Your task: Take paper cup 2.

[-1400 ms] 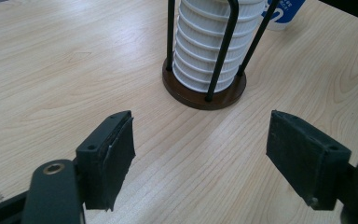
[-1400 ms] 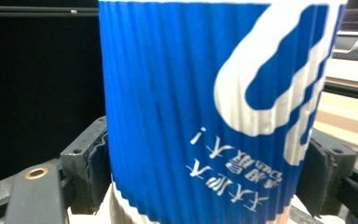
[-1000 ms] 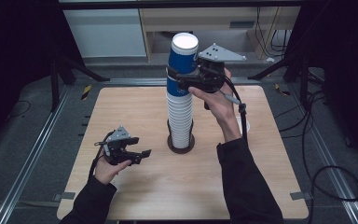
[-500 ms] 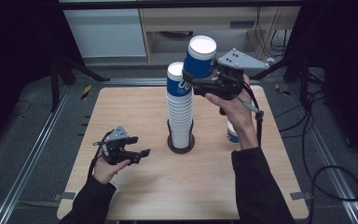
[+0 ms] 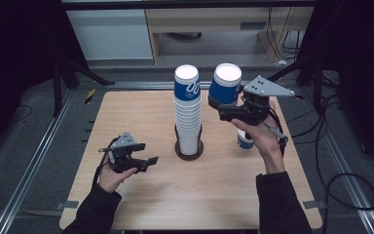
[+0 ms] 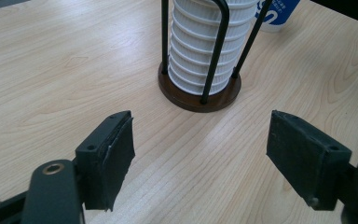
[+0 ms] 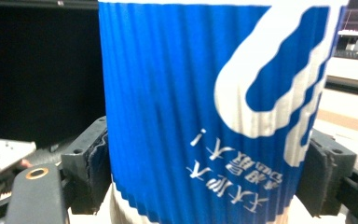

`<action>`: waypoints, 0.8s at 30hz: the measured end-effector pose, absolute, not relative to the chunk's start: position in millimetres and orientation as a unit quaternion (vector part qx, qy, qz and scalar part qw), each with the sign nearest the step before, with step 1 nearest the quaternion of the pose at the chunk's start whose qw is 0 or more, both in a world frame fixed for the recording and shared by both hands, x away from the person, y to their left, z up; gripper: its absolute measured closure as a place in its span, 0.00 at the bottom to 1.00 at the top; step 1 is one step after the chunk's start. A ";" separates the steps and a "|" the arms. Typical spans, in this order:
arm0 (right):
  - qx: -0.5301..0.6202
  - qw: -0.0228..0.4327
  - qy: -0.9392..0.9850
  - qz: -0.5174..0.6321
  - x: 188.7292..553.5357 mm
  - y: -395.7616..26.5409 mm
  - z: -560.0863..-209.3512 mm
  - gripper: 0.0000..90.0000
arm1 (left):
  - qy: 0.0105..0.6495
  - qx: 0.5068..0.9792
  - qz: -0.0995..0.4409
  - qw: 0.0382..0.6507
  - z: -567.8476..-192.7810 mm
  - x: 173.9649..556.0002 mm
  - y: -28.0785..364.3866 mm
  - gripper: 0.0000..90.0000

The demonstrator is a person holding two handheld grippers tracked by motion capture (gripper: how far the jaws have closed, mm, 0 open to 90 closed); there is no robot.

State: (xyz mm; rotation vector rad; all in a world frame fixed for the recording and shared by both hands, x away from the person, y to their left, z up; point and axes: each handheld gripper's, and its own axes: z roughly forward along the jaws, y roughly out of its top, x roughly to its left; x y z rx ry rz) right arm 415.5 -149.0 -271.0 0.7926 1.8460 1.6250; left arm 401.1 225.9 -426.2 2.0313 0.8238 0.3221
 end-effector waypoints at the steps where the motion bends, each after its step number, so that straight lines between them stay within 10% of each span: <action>1: 0.294 0.273 0.690 0.602 414.5 -149.9 -274.7 0.22 | 0.333 0.820 0.130 0.447 -426.0 401.0 225.9 0.25; 24: 0.285 0.224 0.747 0.557 390.1 -167.9 -353.6 0.21 | 0.318 0.829 0.123 0.444 -425.2 399.3 223.7 0.25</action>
